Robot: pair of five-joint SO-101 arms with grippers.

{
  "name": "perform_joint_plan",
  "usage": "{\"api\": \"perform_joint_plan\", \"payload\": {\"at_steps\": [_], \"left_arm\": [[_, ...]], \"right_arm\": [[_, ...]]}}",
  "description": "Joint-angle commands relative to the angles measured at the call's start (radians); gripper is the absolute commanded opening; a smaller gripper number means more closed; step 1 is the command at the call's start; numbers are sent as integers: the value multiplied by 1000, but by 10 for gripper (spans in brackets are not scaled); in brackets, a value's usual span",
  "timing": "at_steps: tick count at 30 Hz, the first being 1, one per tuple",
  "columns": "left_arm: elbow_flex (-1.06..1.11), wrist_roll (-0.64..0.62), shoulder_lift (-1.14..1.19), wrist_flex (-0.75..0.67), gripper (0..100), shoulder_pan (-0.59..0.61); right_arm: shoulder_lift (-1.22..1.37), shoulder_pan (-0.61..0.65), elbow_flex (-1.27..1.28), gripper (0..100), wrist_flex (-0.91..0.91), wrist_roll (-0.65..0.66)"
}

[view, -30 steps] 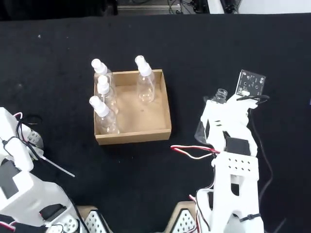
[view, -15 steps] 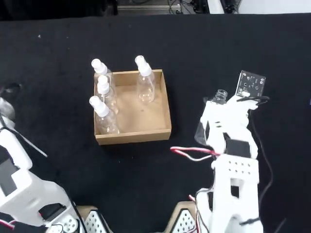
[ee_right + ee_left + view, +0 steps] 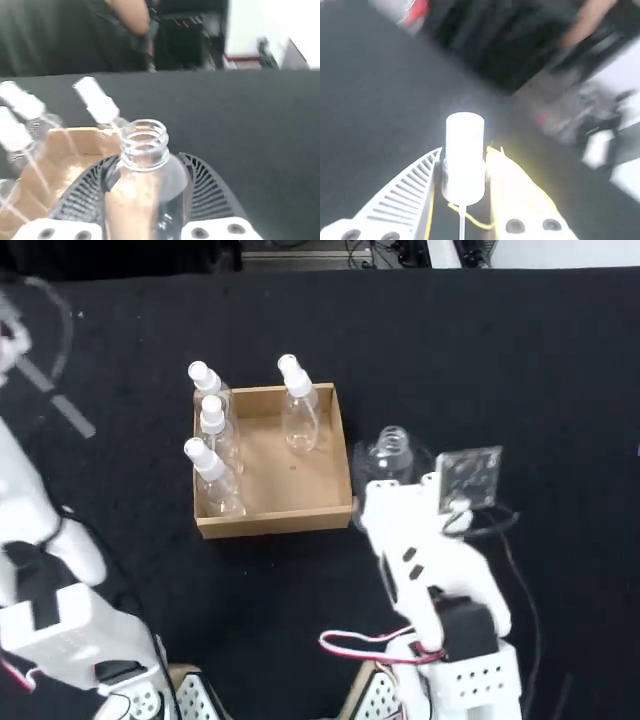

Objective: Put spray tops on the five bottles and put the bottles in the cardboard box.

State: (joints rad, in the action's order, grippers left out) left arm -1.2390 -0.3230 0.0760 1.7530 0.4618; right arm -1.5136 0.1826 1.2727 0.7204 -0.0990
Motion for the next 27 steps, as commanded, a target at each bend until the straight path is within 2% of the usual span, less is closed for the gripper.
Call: {"api": "perform_joint_plan", "payload": {"at_steps": [1,4,11,16,20,27], "left_arm": [[-234,-80,-8,3,29,-216],[-309,-81,0,-5,29,-384],[-331,-78,-6,-170,29,-700],[-277,57,3,-164,29,-889],[-208,81,2,-164,29,-970],[-102,81,3,-215,29,-990]], "right_arm": [[-107,110,73,11,-129,49],[-140,143,110,11,-144,49],[-174,149,120,11,-138,48],[-174,149,122,11,-137,48],[-174,149,122,11,-137,48],[-174,146,122,11,-137,49]]}}
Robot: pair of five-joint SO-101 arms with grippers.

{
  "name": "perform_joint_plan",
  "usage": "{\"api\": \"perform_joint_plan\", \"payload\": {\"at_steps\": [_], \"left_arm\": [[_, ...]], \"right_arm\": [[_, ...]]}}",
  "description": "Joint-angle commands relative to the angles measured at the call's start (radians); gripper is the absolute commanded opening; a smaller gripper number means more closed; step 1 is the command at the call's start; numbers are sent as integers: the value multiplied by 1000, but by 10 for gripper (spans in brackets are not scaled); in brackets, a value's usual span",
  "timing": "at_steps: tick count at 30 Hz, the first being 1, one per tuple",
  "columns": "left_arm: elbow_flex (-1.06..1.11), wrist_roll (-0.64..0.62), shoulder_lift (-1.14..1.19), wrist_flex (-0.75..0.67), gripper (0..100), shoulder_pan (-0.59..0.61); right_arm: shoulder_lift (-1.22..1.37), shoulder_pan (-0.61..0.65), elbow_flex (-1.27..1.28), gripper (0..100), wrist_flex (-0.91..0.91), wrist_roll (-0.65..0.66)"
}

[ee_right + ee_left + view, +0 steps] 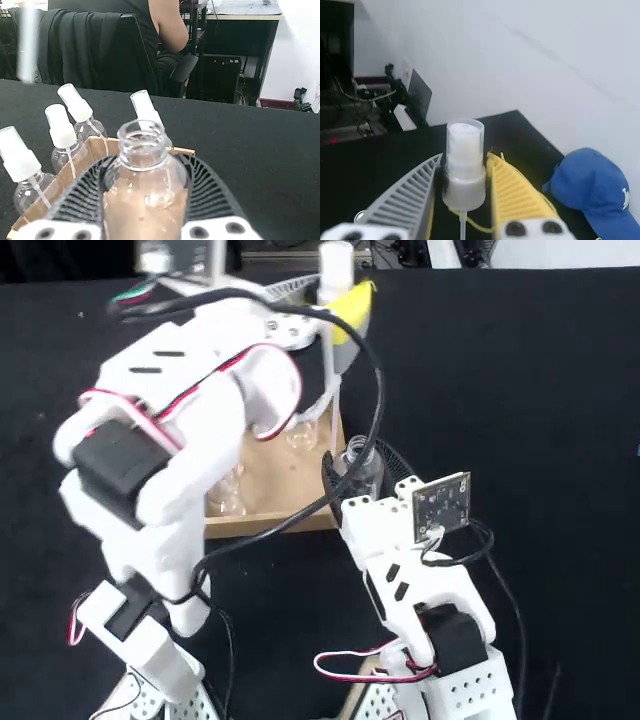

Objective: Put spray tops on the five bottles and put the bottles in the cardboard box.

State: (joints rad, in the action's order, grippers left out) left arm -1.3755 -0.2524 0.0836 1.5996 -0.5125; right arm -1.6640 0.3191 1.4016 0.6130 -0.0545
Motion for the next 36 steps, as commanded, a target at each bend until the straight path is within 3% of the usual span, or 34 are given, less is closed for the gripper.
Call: {"api": "perform_joint_plan", "payload": {"at_steps": [1,6,16,19,23,25,36], "left_arm": [[42,9,-5,-78,29,-16],[44,-91,6,-141,29,-18],[-10,-101,115,-137,28,-30],[-64,-104,104,-68,28,-39],[-278,-196,115,100,28,-53],[-282,-244,110,161,29,-53],[-157,-265,-87,161,29,-108]], "right_arm": [[-24,9,-7,11,-29,5],[-24,9,-7,11,-29,5],[-24,8,-7,11,-28,8],[-24,8,-7,11,-28,8],[-24,8,-7,11,-28,8],[-24,8,-7,11,-28,8],[-24,6,10,11,-29,9]]}}
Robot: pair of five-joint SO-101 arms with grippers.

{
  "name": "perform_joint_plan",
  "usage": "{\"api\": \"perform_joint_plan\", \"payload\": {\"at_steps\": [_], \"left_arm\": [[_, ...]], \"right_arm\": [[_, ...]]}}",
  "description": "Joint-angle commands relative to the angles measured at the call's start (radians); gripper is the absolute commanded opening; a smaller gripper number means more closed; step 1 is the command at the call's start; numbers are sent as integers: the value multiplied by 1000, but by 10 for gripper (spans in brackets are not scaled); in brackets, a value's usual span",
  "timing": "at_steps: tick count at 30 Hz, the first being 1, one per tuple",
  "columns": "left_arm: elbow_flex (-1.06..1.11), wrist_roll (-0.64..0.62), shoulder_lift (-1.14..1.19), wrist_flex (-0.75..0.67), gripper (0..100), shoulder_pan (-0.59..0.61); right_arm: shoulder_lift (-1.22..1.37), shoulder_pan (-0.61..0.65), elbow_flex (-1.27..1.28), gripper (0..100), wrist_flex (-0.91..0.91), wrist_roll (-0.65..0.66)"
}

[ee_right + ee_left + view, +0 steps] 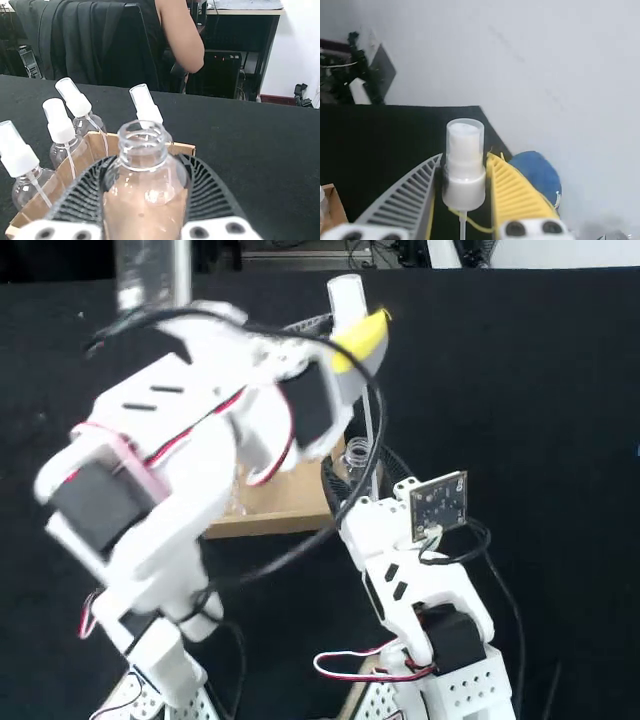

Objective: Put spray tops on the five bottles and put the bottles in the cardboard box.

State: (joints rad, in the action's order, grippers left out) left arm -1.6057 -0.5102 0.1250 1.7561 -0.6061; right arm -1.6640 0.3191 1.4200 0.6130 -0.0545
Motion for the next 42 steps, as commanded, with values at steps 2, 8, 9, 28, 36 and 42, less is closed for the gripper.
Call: {"api": "perform_joint_plan", "payload": {"at_steps": [2,8,9,28,36,42], "left_arm": [[160,-6,-195,5,29,-12],[423,-12,-376,-25,29,-2],[464,-9,-377,-54,29,21],[1081,-2,-453,-641,29,174],[1415,143,-629,-951,29,159],[1676,149,-752,-1180,29,128]], "right_arm": [[-24,6,-7,11,-29,9],[-24,6,-7,11,-29,9],[-24,6,-7,11,-29,9],[-24,6,-5,11,-29,9],[-24,6,-4,11,-28,9],[-24,6,-4,11,-28,9]]}}
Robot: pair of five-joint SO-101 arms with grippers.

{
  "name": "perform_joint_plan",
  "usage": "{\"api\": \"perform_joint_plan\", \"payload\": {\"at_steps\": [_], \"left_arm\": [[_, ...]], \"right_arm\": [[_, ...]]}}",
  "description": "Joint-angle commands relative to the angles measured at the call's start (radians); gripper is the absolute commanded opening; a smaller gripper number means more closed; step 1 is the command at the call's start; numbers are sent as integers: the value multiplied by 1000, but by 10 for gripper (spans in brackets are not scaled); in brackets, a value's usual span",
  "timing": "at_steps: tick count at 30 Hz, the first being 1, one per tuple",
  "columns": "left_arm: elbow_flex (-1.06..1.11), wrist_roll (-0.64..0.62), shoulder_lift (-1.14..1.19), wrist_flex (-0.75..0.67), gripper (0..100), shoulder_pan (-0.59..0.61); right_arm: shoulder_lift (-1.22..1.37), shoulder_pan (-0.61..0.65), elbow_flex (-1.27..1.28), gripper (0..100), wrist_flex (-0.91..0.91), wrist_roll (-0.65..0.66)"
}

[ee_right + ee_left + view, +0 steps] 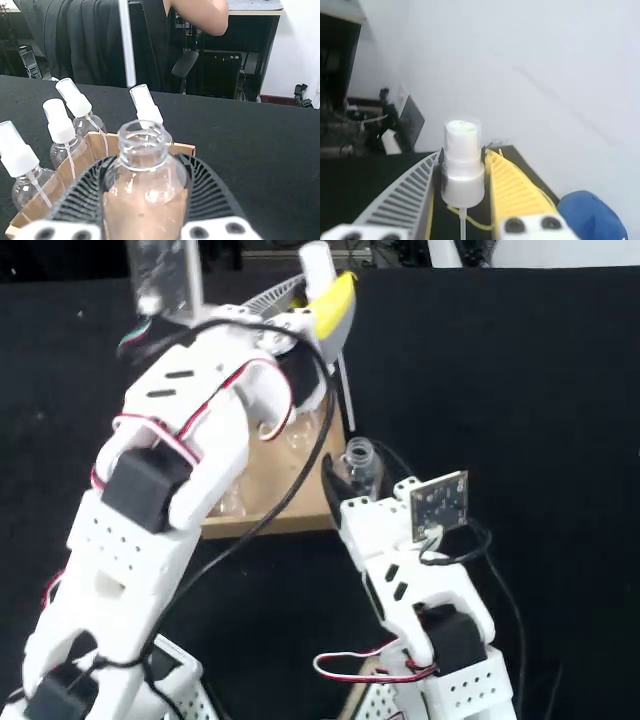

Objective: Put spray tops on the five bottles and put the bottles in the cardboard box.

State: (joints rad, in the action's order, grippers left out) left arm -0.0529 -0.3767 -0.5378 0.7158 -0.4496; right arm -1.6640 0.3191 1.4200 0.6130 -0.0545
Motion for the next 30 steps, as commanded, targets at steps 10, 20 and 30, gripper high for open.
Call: {"api": "perform_joint_plan", "payload": {"at_steps": [10,20,30], "left_arm": [[291,213,-186,-195,29,-134],[278,212,-236,-201,29,-134],[277,213,-229,-206,29,-177]], "right_arm": [[-24,6,-4,11,-28,9],[-24,6,-4,11,-28,9],[-24,6,-4,11,-28,9]]}}
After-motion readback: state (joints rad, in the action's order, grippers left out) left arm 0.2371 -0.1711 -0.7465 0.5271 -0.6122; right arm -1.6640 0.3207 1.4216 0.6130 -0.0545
